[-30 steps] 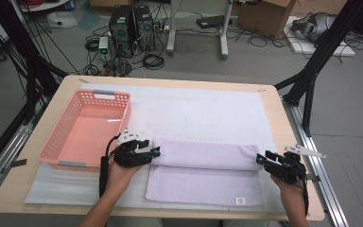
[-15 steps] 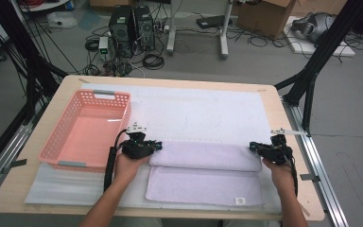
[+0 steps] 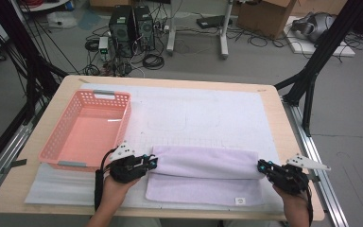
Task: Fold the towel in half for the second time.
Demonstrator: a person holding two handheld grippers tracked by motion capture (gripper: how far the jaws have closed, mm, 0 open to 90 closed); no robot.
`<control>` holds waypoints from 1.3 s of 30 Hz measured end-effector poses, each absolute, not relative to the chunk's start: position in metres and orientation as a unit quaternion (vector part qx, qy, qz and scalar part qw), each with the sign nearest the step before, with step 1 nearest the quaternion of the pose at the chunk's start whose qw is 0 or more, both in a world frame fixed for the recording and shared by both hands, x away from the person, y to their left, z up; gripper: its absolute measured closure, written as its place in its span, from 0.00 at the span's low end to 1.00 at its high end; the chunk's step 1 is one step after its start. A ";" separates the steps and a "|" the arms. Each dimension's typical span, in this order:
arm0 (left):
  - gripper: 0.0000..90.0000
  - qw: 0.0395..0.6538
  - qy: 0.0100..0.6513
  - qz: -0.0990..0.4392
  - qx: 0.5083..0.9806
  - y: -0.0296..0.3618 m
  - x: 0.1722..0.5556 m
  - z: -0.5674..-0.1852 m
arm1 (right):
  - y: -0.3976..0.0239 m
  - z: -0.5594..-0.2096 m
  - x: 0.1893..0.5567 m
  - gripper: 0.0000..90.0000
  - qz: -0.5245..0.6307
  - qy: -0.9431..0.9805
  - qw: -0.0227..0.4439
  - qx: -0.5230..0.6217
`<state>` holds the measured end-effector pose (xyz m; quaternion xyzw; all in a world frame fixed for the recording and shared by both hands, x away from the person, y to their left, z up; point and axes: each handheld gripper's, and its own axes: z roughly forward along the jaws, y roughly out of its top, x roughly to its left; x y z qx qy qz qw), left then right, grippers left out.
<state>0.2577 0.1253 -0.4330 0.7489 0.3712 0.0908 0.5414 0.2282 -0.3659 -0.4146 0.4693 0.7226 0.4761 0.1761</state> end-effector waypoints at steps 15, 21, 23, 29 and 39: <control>0.54 0.547 0.374 0.085 0.744 0.134 0.218 -0.442 | -0.369 -0.426 0.183 0.73 0.459 0.735 0.151 0.477; 0.50 0.522 0.366 0.075 0.767 0.123 0.217 -0.447 | -0.371 -0.423 0.183 0.59 0.457 0.726 0.167 0.486; 0.54 0.511 0.370 0.072 0.772 0.121 0.217 -0.449 | -0.368 -0.430 0.186 0.59 0.440 0.738 0.149 0.490; 0.91 0.479 0.374 0.084 0.790 0.116 0.212 -0.451 | -0.367 -0.436 0.188 0.94 0.417 0.754 0.121 0.492; 0.85 0.508 0.365 0.090 0.775 0.130 0.191 -0.440 | -0.369 -0.422 0.168 0.93 0.439 0.745 0.129 0.485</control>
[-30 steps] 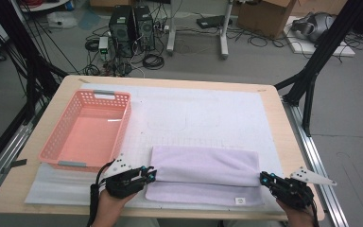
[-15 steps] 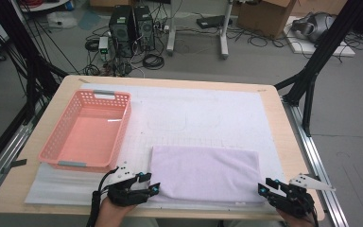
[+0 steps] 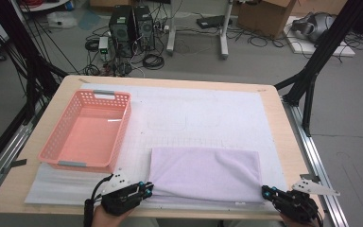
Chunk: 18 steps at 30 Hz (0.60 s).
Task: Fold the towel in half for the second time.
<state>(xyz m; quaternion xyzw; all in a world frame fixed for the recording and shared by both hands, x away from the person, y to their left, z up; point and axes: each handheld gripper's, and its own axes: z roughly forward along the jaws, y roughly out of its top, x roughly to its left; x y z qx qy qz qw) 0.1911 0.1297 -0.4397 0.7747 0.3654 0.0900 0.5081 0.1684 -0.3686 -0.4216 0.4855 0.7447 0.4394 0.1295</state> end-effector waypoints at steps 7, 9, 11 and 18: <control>0.48 0.533 0.378 0.125 0.747 0.135 0.209 -0.436 | -0.371 -0.422 0.173 0.59 0.421 0.726 0.181 0.513; 0.48 0.537 0.383 0.126 0.741 0.135 0.220 -0.433 | -0.370 -0.418 0.180 0.60 0.430 0.725 0.194 0.502; 0.48 0.537 0.384 0.128 0.740 0.135 0.234 -0.430 | -0.368 -0.417 0.192 0.60 0.428 0.729 0.202 0.494; 0.50 0.524 0.390 0.120 0.748 0.121 0.274 -0.434 | -0.352 -0.425 0.247 0.69 0.412 0.757 0.192 0.469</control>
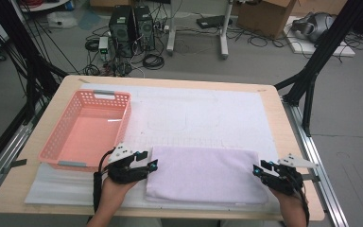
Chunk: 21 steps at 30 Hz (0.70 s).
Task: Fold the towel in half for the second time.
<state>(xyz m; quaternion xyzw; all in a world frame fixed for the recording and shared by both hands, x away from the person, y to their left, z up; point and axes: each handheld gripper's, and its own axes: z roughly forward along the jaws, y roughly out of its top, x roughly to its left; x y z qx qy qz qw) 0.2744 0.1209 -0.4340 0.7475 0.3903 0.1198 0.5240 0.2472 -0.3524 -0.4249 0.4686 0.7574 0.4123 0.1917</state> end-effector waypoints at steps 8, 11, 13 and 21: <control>0.77 0.443 0.404 0.155 0.785 0.104 0.299 -0.445 | -0.340 -0.445 0.281 0.83 0.385 0.776 0.171 0.470; 0.80 0.434 0.404 0.172 0.787 0.105 0.297 -0.447 | -0.351 -0.447 0.274 0.87 0.382 0.755 0.205 0.492; 0.72 0.420 0.425 0.184 0.780 0.105 0.298 -0.448 | -0.357 -0.446 0.271 0.86 0.381 0.749 0.206 0.502; 0.45 0.462 0.445 0.121 0.757 0.109 0.311 -0.453 | -0.360 -0.438 0.291 0.47 0.395 0.721 0.197 0.535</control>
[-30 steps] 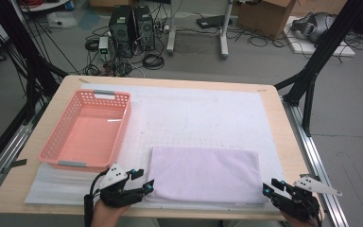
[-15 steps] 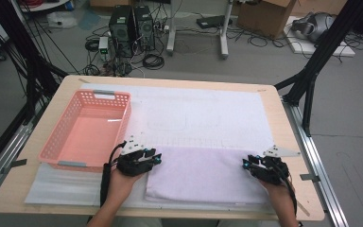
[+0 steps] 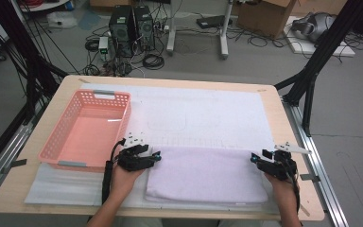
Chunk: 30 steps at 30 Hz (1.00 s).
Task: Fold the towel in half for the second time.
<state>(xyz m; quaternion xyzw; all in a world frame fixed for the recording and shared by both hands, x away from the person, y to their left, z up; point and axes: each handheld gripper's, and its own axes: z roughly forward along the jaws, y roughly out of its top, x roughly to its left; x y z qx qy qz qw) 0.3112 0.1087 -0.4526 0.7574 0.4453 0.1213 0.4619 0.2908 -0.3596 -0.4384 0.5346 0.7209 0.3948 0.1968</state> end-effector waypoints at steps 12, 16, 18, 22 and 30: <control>0.88 0.454 0.454 0.141 0.754 0.100 0.324 -0.435 | -0.350 -0.430 0.318 0.88 0.402 0.727 0.209 0.516; 0.88 0.472 0.462 0.159 0.734 0.103 0.342 -0.426 | -0.349 -0.423 0.331 0.87 0.407 0.713 0.231 0.521; 0.88 0.470 0.464 0.164 0.733 0.103 0.353 -0.425 | -0.347 -0.422 0.338 0.87 0.406 0.709 0.239 0.525; 0.89 0.471 0.472 0.178 0.724 0.105 0.364 -0.426 | -0.344 -0.421 0.348 0.86 0.399 0.701 0.259 0.531; 0.64 0.494 0.437 0.137 0.739 0.105 0.336 -0.429 | -0.343 -0.419 0.335 0.62 0.414 0.700 0.236 0.532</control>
